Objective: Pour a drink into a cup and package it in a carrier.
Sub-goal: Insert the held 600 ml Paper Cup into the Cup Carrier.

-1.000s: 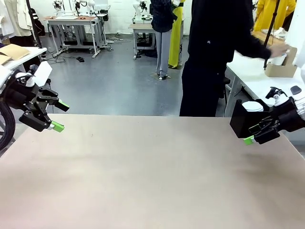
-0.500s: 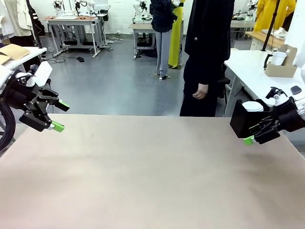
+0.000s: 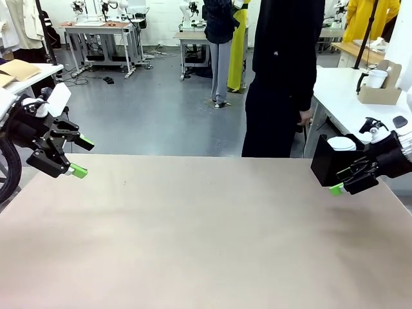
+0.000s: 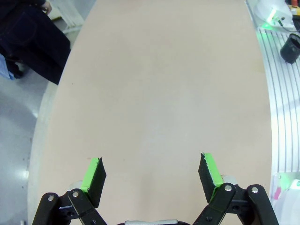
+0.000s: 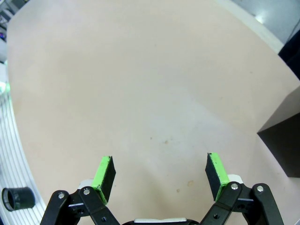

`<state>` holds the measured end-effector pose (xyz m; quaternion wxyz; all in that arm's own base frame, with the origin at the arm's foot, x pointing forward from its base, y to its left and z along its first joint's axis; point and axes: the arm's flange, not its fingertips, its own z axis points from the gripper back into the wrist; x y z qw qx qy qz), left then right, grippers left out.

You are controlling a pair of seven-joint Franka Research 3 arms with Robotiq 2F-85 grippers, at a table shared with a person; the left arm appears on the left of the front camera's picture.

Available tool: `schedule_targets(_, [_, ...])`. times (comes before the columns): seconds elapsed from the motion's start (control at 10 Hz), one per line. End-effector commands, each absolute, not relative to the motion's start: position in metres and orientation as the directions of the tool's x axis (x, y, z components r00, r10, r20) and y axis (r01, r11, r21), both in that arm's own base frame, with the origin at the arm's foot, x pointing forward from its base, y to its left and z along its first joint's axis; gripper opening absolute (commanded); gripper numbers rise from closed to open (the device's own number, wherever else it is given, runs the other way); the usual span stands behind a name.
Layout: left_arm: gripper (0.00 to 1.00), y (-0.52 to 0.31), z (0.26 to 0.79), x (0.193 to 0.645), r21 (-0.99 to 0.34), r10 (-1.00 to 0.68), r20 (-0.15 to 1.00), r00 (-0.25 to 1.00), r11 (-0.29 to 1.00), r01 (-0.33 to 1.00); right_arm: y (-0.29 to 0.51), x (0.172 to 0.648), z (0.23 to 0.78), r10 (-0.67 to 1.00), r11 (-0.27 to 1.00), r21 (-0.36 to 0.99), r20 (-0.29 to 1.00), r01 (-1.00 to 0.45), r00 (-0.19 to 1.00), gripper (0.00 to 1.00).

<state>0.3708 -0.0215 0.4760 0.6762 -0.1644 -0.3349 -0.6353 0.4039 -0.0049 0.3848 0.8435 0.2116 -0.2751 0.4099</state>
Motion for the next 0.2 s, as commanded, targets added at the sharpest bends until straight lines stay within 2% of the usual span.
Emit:
schedule_targets(0.0, [1.00,-0.0206,0.4744,0.3720,0.216,-0.734,0.677,-0.054,0.128,0.968,-0.0055,0.4047,0.3864,0.581,0.578,0.117,0.636,-0.808,0.508,0.97])
schedule_targets(0.1, [1.00,-0.0206,0.4744,0.3720,0.216,-0.734,0.677,-0.054,0.128,0.968,-0.0055,0.4047,0.3864,0.581,0.578,0.117,0.636,-0.808,0.508,0.97])
